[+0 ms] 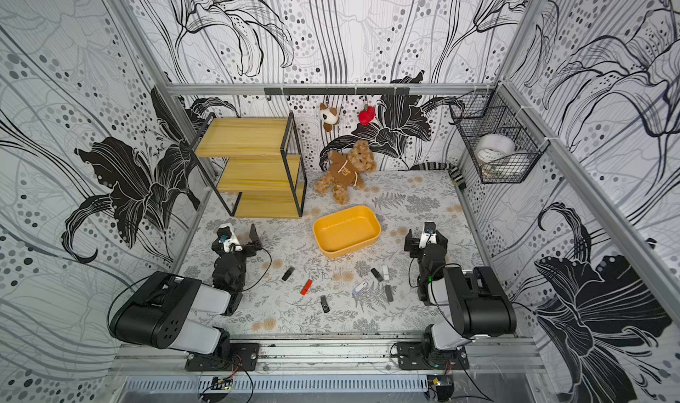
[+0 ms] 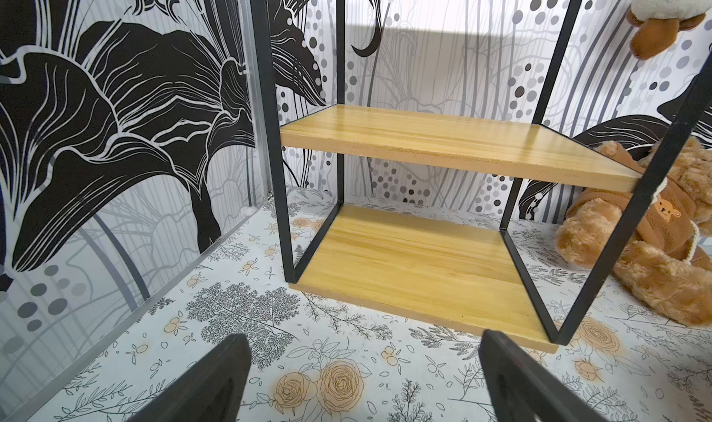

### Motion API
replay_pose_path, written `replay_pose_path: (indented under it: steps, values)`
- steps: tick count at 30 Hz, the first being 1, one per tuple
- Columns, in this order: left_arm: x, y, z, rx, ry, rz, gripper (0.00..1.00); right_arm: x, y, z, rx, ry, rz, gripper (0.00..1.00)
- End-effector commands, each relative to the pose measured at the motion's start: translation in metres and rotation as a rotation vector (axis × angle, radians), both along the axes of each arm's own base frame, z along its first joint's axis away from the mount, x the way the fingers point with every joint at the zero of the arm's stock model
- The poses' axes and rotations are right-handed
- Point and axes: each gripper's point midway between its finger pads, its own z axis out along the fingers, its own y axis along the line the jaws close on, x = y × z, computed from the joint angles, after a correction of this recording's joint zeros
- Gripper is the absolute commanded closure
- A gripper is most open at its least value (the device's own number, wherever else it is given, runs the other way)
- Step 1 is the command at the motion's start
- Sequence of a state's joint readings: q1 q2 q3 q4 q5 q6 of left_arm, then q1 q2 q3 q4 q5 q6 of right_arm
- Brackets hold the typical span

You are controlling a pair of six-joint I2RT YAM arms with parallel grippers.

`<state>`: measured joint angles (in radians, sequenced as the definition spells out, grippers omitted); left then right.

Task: Put the usb flash drive into the storage box
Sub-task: Pick up the USB flash from the center of the board.

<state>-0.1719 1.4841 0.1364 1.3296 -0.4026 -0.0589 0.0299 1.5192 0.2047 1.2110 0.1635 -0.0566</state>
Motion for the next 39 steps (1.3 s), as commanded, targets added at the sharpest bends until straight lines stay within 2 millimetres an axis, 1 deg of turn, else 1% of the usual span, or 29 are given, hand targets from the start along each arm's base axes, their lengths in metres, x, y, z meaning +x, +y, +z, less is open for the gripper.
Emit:
replay_pose_path:
  steps: [1, 20, 22, 24, 25, 27, 28, 29, 30, 31, 32, 33, 34, 35, 38, 39]
  values:
    - [0.004, 0.0, 0.011, -0.016, -0.041, -0.001, 0.02, 0.003, 0.0, 0.007, 0.02, -0.018, 0.004, 0.05]
    - [0.004, 0.0, 0.011, -0.017, -0.041, -0.002, 0.02, 0.003, 0.0, 0.007, 0.02, -0.018, 0.004, 0.05]
    - [0.006, 0.0, 0.011, -0.017, -0.036, -0.003, 0.02, 0.003, 0.0, 0.007, 0.02, -0.017, 0.004, 0.05]
    - [0.013, 0.002, 0.008, -0.034, -0.012, -0.016, 0.02, 0.004, 0.0, 0.007, 0.022, -0.019, 0.004, 0.05]
    - [0.012, 0.002, 0.007, -0.033, -0.009, -0.018, 0.02, 0.004, 0.001, 0.007, 0.023, -0.017, 0.005, 0.05]
    - [0.006, -0.003, 0.013, -0.008, -0.037, -0.032, 0.02, 0.005, -0.002, 0.009, 0.02, -0.022, -0.008, 0.05]
    - [0.003, -0.002, 0.016, -0.007, -0.052, -0.022, 0.02, 0.005, -0.002, 0.008, 0.024, -0.013, -0.012, 0.05]
    - [0.0, 0.0, 0.018, -0.012, -0.063, -0.01, 0.02, 0.006, -0.008, 0.013, 0.024, -0.018, -0.045, 0.05]
    - [-0.002, 0.001, 0.022, -0.011, -0.07, -0.001, 0.02, 0.009, -0.009, 0.016, 0.02, 0.001, -0.053, 0.05]
    - [-0.002, -0.001, 0.027, 0.005, -0.072, 0.01, 0.02, 0.016, -0.011, 0.025, 0.013, 0.018, -0.065, 0.05]
    - [0.0, -0.007, 0.033, 0.032, -0.048, 0.018, 0.02, 0.022, -0.009, 0.028, -0.005, 0.088, -0.052, 0.05]
    - [0.004, -0.015, 0.04, 0.056, -0.019, 0.008, 0.02, 0.026, -0.009, 0.037, -0.02, 0.116, -0.049, 0.05]
    - [0.008, -0.02, 0.047, 0.064, 0.006, 0.004, 0.02, 0.027, -0.012, 0.047, -0.003, 0.111, -0.076, 0.05]
    - [0.01, -0.02, 0.058, 0.061, 0.024, 0.02, 0.02, 0.026, -0.015, 0.055, 0.025, 0.116, -0.099, 0.05]
    - [0.01, -0.02, 0.073, 0.018, 0.115, 0.038, 0.02, 0.024, -0.006, 0.061, 0.123, 0.259, -0.111, 0.05]
    - [0.007, -0.02, 0.077, -0.005, 0.132, 0.034, 0.02, 0.018, -0.002, 0.058, 0.127, 0.331, -0.133, 0.05]
